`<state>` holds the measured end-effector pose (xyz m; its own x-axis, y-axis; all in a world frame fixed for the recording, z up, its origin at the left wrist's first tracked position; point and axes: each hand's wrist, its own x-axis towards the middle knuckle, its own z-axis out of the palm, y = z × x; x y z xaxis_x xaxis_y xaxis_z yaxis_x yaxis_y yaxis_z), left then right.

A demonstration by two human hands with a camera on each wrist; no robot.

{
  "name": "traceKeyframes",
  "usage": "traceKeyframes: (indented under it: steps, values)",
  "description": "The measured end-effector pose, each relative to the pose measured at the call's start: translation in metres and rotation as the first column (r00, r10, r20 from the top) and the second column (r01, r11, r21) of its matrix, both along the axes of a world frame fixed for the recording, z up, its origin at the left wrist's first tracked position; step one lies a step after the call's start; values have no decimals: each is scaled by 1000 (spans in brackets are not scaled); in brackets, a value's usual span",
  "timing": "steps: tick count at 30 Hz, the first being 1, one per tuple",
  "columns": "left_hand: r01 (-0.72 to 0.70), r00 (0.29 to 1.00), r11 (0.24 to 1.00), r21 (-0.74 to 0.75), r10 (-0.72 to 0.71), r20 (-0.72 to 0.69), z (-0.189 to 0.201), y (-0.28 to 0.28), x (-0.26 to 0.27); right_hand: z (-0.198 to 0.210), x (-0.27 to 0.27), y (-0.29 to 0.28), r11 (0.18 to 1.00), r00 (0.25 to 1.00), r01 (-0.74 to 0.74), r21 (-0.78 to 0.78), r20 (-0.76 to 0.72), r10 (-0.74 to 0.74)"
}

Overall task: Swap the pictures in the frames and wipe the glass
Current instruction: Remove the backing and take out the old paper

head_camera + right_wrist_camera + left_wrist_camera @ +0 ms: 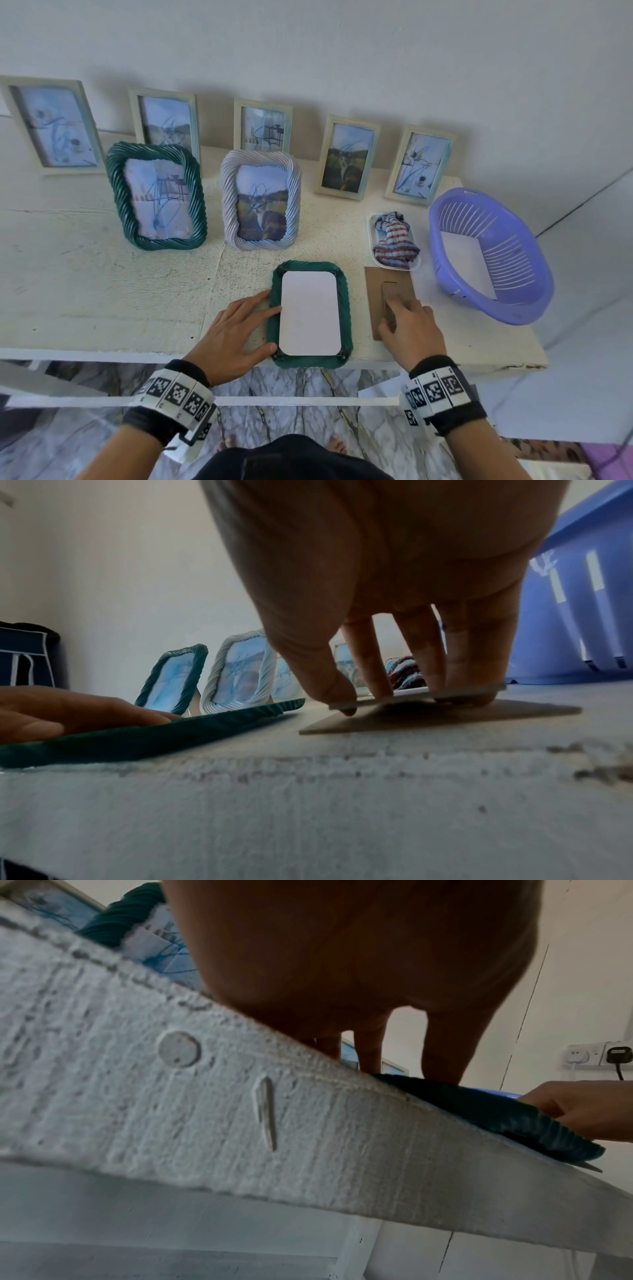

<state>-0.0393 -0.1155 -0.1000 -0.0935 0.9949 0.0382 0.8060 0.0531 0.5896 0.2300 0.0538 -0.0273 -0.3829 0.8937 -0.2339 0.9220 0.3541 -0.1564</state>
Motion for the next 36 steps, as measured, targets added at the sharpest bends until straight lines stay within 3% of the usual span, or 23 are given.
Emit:
traceKeyframes:
  steps: [3,5,8,11,21,28,36]
  values:
    - [-1,1000,1000,2,1,-5,1,0,1,4,-7,-5,994,998,-55,98,32,52]
    - [-2,1000,1000,-6,2,-11,2,0,1,6,-18,-15,970,977,-190,153,-73,202]
    - [-3,1000,1000,-22,2,-20,3,0,1,2,-38,-36,883,860,-463,81,-201,470]
    - [0,1000,1000,-15,-1,-28,3,0,1,-8,-52,-48,801,786,-595,57,-165,596]
    - [-1,1000,1000,0,1,-29,2,0,2,-15,-56,-51,793,780,-597,118,-146,609]
    - [1,1000,999,36,0,-24,1,0,3,-10,-53,-57,814,769,-570,117,-275,578]
    - [1,999,999,41,1,-43,2,-1,3,-5,-56,-54,890,791,-435,133,-416,449]
